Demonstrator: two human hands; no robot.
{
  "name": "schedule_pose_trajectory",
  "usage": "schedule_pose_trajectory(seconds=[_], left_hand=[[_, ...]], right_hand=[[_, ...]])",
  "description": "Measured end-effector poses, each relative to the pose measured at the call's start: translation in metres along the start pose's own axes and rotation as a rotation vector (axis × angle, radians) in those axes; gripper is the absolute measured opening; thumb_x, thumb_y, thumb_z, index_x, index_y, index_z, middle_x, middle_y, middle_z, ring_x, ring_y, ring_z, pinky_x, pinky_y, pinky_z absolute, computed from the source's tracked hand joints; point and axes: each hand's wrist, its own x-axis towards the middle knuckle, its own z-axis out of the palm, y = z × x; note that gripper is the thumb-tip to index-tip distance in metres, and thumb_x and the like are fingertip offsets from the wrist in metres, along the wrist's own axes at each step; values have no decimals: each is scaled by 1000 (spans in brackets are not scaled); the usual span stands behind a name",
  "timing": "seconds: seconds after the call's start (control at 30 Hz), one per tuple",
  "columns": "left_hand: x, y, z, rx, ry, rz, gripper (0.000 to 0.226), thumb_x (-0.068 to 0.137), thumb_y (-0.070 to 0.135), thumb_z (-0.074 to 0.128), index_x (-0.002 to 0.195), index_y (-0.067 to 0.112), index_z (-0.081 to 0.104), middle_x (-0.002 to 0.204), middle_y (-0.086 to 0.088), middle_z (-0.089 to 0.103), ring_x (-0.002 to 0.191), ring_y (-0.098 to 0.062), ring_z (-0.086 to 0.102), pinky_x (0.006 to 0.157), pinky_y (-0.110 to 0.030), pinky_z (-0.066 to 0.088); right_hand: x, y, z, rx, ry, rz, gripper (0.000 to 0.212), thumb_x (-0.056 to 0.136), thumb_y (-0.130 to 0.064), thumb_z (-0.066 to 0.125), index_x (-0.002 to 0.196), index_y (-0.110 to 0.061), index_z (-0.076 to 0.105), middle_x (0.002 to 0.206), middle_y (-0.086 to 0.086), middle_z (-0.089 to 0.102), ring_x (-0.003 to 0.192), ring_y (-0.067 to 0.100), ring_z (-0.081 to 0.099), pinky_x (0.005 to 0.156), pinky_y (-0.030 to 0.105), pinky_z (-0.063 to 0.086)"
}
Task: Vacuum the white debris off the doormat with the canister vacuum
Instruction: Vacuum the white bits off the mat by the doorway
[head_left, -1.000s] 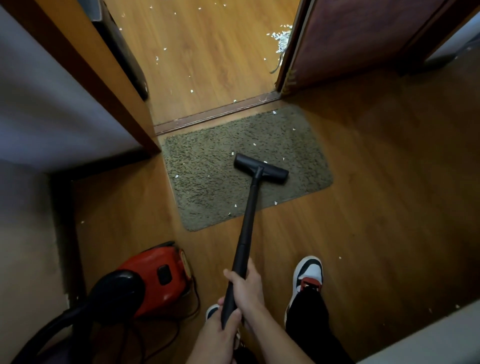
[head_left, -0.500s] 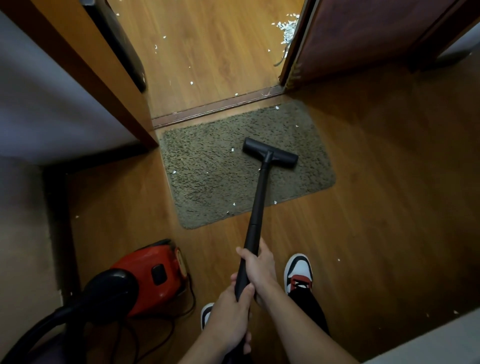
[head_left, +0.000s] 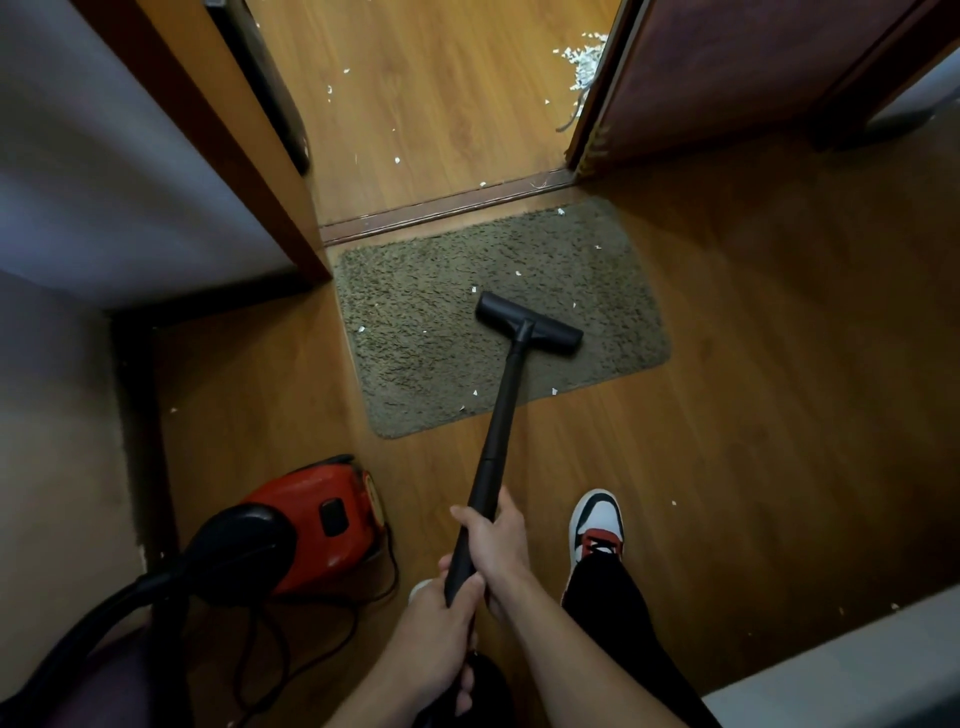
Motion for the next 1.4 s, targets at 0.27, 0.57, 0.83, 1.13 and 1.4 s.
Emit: schedule_pose_trajectory(seconds=[0.27, 0.57, 0.83, 1.13, 1.4], left_hand=[[-20, -40, -17, -20, -4, -16, 9, 105, 34, 45, 97, 33, 49, 67, -9, 57, 37, -21, 48, 40, -27, 39], [5, -29, 16, 191, 25, 72, 23, 105, 40, 40, 125, 30, 49, 86, -8, 71, 53, -12, 61, 43, -19, 48], [40, 28, 59, 243, 10, 74, 26, 105, 44, 39, 121, 27, 49, 74, 4, 66, 49, -6, 59, 41, -15, 46], [75, 102, 96, 139, -19, 30, 27, 104, 44, 41, 120, 25, 51, 62, -2, 62, 42, -15, 57, 47, -29, 51], [104, 164, 125, 79, 16, 39, 22, 103, 44, 44, 106, 25, 55, 75, 0, 60, 50, -15, 57, 57, -35, 54]], right_hand=[[-38, 29, 25, 90, -31, -25, 74, 71, -41, 72, 140, -37, 45, 117, 5, 67, 103, 43, 70, 90, 58, 58], [-27, 11, -23, 218, -31, -24, 36, 95, -17, 69, 126, -28, 55, 100, 21, 68, 49, 26, 67, 47, 32, 55], [15, -37, -75, 196, -38, -65, 38, 96, -20, 67, 132, -19, 53, 94, 17, 65, 50, 21, 67, 49, 30, 55], [60, -100, -121, 180, -23, -93, 38, 95, -19, 69, 131, -16, 55, 90, 18, 63, 49, 25, 67, 47, 31, 54], [100, -156, -159, 131, -1, -105, 36, 95, -18, 68, 129, -15, 57, 84, 15, 65, 48, 26, 66, 47, 31, 53]])
